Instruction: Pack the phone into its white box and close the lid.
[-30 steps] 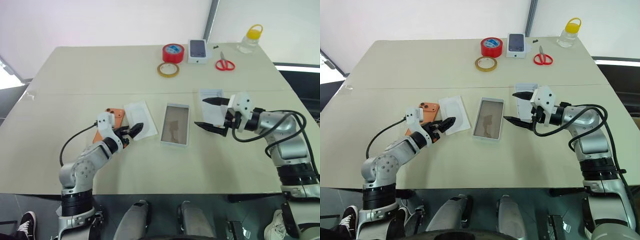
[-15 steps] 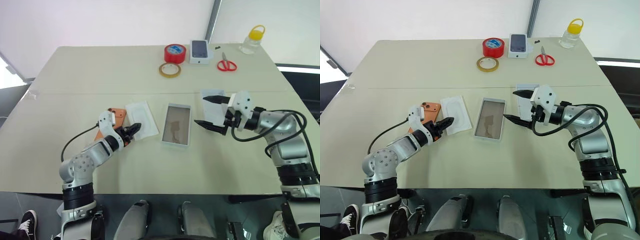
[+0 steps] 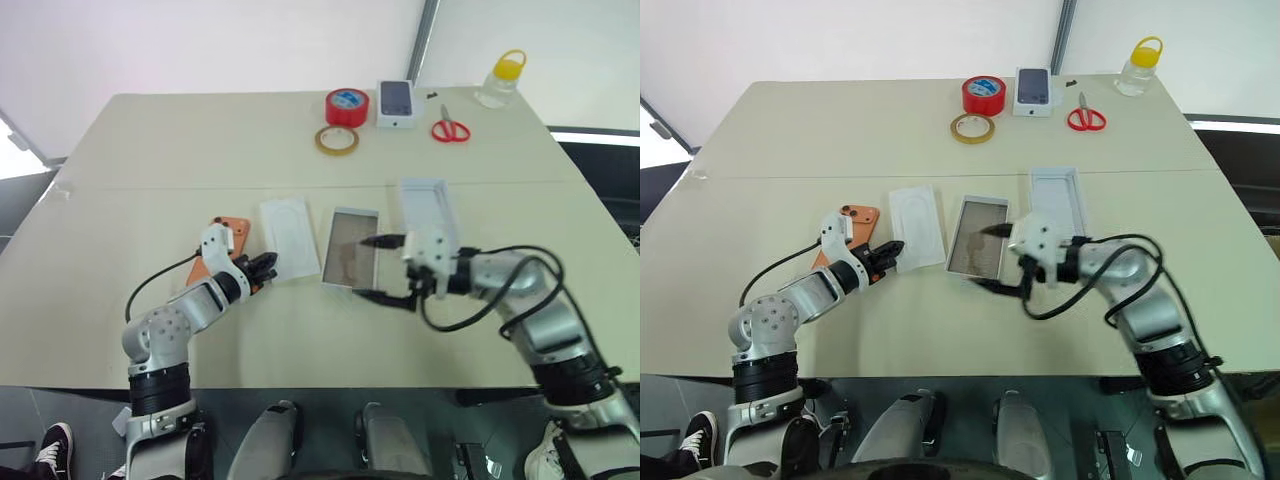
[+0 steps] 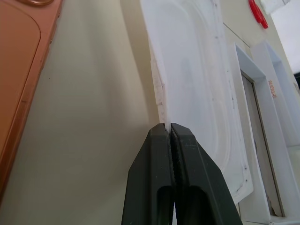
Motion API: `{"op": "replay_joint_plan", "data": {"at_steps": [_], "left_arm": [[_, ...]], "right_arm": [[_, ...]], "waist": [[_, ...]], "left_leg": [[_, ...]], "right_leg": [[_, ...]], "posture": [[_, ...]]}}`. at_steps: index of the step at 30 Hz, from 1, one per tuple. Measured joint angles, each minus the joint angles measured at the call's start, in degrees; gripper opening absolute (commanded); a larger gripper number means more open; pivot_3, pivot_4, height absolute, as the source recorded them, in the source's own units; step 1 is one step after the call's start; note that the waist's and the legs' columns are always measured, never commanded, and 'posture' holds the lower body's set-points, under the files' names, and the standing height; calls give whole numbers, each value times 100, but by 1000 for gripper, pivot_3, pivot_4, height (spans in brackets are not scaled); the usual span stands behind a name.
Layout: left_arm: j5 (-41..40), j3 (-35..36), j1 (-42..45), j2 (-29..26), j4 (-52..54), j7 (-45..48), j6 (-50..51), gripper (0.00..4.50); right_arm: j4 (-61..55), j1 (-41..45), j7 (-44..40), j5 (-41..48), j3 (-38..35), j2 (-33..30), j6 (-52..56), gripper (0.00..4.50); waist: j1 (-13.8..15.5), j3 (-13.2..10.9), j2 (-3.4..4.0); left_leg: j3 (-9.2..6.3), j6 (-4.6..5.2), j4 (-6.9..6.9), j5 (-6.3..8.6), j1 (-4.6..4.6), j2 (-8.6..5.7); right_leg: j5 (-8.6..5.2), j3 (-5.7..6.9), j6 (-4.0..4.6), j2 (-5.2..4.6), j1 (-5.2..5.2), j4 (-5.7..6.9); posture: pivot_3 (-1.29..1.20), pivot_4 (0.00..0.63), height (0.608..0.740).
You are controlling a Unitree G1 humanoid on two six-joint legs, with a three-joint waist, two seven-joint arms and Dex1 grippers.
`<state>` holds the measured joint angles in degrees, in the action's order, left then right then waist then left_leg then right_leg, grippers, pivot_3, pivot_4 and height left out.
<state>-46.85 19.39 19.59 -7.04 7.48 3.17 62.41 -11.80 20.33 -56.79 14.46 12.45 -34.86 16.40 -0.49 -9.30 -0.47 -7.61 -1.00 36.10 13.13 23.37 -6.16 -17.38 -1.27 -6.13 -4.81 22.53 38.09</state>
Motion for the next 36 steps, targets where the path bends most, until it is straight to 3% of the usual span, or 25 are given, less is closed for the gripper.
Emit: {"op": "replay_joint_plan", "data": {"at_steps": [6,7,9,16,22,28,36], "left_arm": [[-261,199,179,-52,-1,-158,344,23],[-306,228,210,-85,2,-212,424,1],[-393,301,289,-109,9,-284,557,0],[-842,530,332,-4,57,-590,933,0],[-1354,921,571,-161,55,-874,1198,0],[-1925,1440,999,-898,-172,-1017,1376,0],[-2971,1239,849,-567,-173,-1466,1606,0]], "right_arm": [[324,454,139,-477,422,18,618,4500],[391,515,111,-478,450,20,716,4248],[558,588,46,-537,542,20,811,3661],[907,716,-196,-778,838,27,756,168],[916,720,-341,-844,941,184,635,77],[835,703,-415,-856,1008,359,570,77],[780,707,-420,-923,1191,623,429,77]], "waist": [[-10,-5,-9],[-13,-5,-9],[-12,-6,-11],[-14,-7,-13],[-26,-10,-17],[-22,-10,-19],[-19,-13,-26]], "left_leg": [[-1,-22,-2,-13,2,1],[-1,-22,-3,-13,2,1],[-1,-21,-3,-12,3,1],[-1,-23,-1,-13,4,1],[-1,-30,-2,-17,4,2],[-1,-39,-3,-22,4,2],[-3,-41,-2,-23,5,1]], "right_leg": [[0,1,0,3,4,0],[0,1,0,3,4,0],[0,1,0,3,4,0],[0,0,0,3,5,0],[0,0,0,5,8,3],[0,-1,0,6,10,4],[1,-2,-1,3,11,4]], "posture": [[0,150,740],[0,150,740],[0,150,740],[0,150,740],[0,150,740],[0,150,740],[0,150,740]]}}
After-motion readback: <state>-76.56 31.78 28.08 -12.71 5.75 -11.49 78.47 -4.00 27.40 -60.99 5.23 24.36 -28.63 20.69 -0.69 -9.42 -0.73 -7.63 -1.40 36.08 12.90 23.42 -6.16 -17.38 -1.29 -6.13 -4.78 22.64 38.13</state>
